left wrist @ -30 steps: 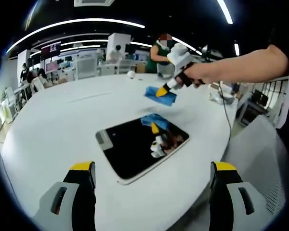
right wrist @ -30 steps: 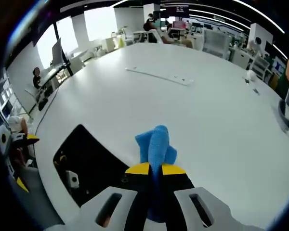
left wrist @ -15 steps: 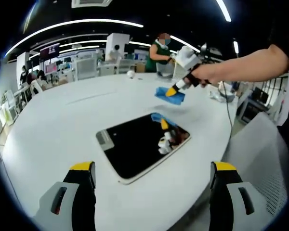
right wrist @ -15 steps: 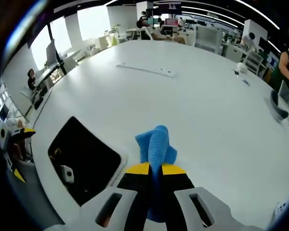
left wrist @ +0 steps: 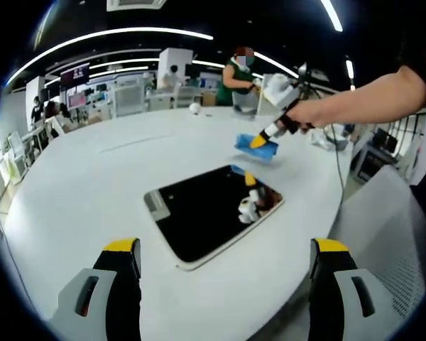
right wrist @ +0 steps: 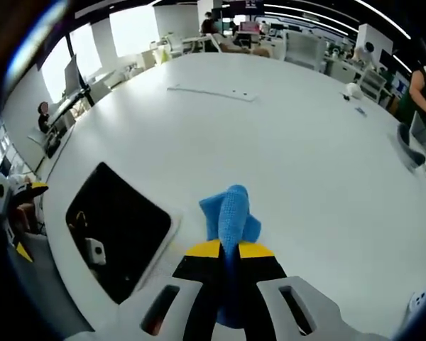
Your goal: Wipe the mirror surface with the cleaning cloth until all visible marks leave the cleaned area.
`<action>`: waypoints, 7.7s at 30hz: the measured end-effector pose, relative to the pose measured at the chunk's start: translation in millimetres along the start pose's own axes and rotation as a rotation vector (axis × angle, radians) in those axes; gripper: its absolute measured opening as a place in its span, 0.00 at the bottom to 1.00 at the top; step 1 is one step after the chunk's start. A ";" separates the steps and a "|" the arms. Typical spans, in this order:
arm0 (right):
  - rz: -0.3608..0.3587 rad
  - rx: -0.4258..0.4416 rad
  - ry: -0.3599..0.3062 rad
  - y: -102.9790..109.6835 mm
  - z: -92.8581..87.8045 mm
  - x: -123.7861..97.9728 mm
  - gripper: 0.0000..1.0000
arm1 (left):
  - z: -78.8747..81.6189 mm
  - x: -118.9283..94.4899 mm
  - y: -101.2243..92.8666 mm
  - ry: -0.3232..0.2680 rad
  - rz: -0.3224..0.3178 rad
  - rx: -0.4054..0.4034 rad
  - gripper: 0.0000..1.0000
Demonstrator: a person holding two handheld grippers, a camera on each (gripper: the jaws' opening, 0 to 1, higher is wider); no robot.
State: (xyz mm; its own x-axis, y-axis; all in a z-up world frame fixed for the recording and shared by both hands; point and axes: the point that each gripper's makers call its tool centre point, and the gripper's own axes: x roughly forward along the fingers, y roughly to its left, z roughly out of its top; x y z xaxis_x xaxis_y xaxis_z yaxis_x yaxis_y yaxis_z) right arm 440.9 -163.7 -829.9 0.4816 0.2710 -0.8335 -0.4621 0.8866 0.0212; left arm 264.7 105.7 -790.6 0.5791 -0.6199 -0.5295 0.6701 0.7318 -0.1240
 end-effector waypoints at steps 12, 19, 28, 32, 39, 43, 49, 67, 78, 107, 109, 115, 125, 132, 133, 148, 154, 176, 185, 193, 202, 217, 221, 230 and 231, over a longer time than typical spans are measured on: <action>0.000 0.007 0.025 0.4 -14.4 8.7 0.02 | 0.0 0.3 0.0 0.000 0.000 -0.002 1.00; -0.012 -0.033 0.056 -0.9 -28.4 22.4 0.02 | -1.1 0.7 -1.0 0.006 -0.005 0.001 1.00; 0.040 -0.120 0.038 -1.9 -25.8 21.9 0.02 | -1.7 1.1 -1.2 0.009 -0.008 0.002 1.00; 0.044 -0.150 0.050 -0.7 -25.3 21.9 0.02 | -2.7 1.3 -1.7 0.015 -0.008 0.010 1.00; 0.058 -0.126 0.049 -1.5 -25.4 21.5 0.03 | -2.7 1.3 -1.8 0.017 -0.008 0.011 1.00; 0.074 -0.025 -0.020 0.3 -12.6 14.4 0.38 | -2.3 1.5 -2.2 0.013 -0.012 0.005 1.00; 0.009 -0.101 -0.159 -0.9 19.0 -17.2 0.80 | 4.8 -0.8 -4.3 -0.019 -0.025 0.006 1.00; 0.020 -0.108 -0.372 13.7 5.7 -82.8 1.00 | 25.8 -16.1 28.8 -0.086 -0.056 0.012 1.00; 0.042 -0.102 -0.388 15.0 -51.6 -100.1 1.00 | 19.4 -31.2 32.0 -0.090 0.023 -0.039 1.00; 0.018 -0.046 -0.395 22.0 -130.7 -136.1 1.00 | 18.0 -60.1 47.9 -0.135 0.088 -0.033 1.00; 0.022 -0.045 -0.397 22.3 -132.3 -135.4 1.00 | 16.9 -60.0 47.6 -0.132 0.090 -0.033 1.00; 0.020 -0.047 -0.387 23.6 -135.5 -136.0 1.00 | 15.3 -60.6 47.2 -0.130 0.092 -0.036 1.00; 0.029 -0.046 -0.393 26.0 -134.0 -138.4 1.00 | 15.9 -59.9 45.2 -0.133 0.091 -0.041 1.00; 0.033 -0.045 -0.392 26.3 -135.5 -135.1 1.00 | 16.9 -59.1 44.8 -0.140 0.093 -0.051 1.00; 0.037 -0.043 -0.397 26.6 -134.9 -135.2 1.00 | 16.9 -58.9 45.2 -0.140 0.093 -0.051 1.00; 0.043 -0.020 -0.388 25.7 -137.1 -135.6 1.00 | 13.9 -53.0 46.0 -0.119 0.088 -0.052 1.00; 0.047 -0.022 -0.400 26.6 -134.8 -135.3 1.00 | 16.1 -52.5 45.0 -0.124 0.085 -0.050 1.00; 0.053 -0.010 -0.397 29.5 -136.3 -130.7 1.00 | 14.1 -52.1 44.4 -0.110 0.090 -0.056 1.00; 0.056 -0.017 -0.390 28.0 -138.0 -128.0 1.00 | 13.7 -55.2 47.2 -0.109 0.098 -0.056 1.00; 0.061 -0.016 -0.377 28.2 -139.1 -126.6 1.00 | 14.5 -56.9 49.3 -0.113 0.108 -0.062 1.00; 0.075 -0.021 -0.359 32.6 -139.2 -121.4 1.00 | 19.5 -56.2 51.7 -0.127 0.117 -0.068 1.00; 0.074 -0.035 -0.372 34.8 -134.1 -123.9 1.00 | 20.6 -62.8 52.4 -0.144 0.128 -0.069 1.00; 0.070 -0.030 -0.370 33.6 -135.9 -123.1 1.00 | 20.9 -62.6 51.6 -0.145 0.126 -0.067 1.00; 0.074 -0.020 -0.363 35.7 -142.2 -123.6 1.00 | 22.8 -61.0 48.3 -0.145 0.119 -0.061 1.00; 0.073 -0.020 -0.363 35.1 -142.8 -123.3 1.00 | 22.4 -60.9 47.9 -0.144 0.118 -0.061 1.00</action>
State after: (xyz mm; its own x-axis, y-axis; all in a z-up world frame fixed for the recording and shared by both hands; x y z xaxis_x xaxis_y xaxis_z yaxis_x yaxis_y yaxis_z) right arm 258.9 -219.5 -805.3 0.6779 0.4517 -0.5800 -0.5178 0.8534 0.0595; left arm 271.9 172.2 -745.4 0.7153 -0.5598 -0.4183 0.5670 0.8148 -0.1208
